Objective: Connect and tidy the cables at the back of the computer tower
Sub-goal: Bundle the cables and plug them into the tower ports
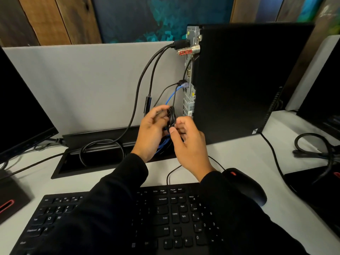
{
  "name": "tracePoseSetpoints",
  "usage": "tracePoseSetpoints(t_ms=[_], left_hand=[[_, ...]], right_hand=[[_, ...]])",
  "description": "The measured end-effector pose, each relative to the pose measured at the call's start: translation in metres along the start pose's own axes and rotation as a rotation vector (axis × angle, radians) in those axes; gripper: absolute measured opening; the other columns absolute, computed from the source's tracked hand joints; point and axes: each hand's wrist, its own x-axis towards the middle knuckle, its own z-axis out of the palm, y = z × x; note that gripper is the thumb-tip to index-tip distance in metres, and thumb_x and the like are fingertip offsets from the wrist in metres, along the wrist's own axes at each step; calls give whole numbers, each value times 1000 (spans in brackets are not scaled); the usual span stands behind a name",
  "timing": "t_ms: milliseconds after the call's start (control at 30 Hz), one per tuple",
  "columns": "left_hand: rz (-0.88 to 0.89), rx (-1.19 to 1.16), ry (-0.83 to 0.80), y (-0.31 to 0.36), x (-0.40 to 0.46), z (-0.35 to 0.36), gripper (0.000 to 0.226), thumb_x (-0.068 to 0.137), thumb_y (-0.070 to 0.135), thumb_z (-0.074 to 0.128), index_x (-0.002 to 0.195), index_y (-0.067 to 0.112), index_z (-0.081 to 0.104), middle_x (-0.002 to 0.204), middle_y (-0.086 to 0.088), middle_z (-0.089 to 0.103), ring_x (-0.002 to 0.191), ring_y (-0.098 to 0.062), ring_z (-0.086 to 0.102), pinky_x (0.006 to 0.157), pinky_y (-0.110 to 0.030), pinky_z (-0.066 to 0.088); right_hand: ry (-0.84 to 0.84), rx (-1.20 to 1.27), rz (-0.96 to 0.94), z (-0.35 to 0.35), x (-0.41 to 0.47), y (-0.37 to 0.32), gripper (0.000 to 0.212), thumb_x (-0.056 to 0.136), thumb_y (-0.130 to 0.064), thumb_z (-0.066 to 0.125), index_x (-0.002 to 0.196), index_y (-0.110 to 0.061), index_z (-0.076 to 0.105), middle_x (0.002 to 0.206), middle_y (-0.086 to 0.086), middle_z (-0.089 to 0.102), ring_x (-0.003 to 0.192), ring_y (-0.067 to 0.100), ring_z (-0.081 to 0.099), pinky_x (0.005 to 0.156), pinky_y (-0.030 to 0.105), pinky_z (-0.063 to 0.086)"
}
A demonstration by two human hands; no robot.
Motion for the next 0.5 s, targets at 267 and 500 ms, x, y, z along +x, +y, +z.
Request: tracePoseSetpoints(t_ms=[267, 500], left_hand=[[166, 262, 106, -11, 8, 6, 25, 105, 16, 54, 126, 12, 68, 111, -6, 74, 106, -24, 72, 95, -51, 58], [49, -38, 149, -19, 5, 15, 7, 100, -1, 57, 100, 6, 60, 95, -11, 76, 101, -30, 73, 92, -46, 59]], right_hand=[[14, -10, 24, -2, 5, -3, 22, 110, -25, 45, 118, -15, 63, 102, -2, 67, 89, 11, 67, 80, 38, 60], [38, -66, 74, -17, 9, 3, 21, 106, -33, 51, 115, -24, 68, 108, -6, 60, 97, 12, 67, 84, 41, 60]])
